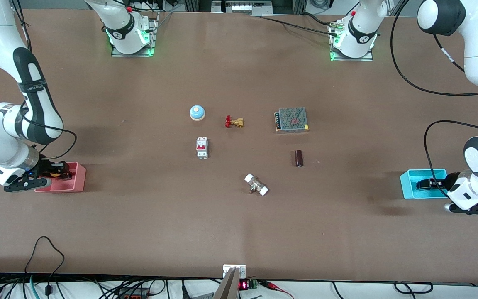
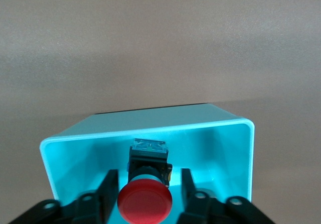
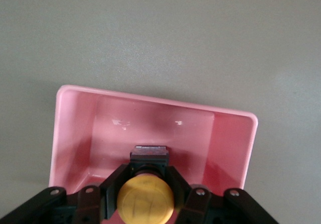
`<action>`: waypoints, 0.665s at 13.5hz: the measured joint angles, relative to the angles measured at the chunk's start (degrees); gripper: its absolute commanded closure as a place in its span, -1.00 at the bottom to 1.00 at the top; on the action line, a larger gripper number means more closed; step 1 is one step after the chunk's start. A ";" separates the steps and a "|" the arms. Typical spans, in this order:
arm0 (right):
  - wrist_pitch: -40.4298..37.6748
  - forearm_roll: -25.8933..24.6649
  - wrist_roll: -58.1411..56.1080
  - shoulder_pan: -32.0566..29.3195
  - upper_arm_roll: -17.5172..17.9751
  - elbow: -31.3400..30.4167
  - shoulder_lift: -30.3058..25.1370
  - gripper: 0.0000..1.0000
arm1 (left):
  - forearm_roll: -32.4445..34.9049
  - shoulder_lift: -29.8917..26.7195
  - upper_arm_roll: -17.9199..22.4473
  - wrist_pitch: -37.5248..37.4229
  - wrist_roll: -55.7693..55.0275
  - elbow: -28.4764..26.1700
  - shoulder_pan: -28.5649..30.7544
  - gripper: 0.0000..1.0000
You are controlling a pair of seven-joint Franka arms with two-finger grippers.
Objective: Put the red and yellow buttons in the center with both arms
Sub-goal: 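Lower both grippers and close on the yellow and red buttons, then lift the yellow button with the right gripper while the left lifts red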
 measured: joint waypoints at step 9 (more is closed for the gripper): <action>-11.49 0.02 -2.58 0.05 0.25 2.90 -7.40 0.63 | -0.12 -0.11 0.00 -0.77 0.00 0.21 0.12 0.48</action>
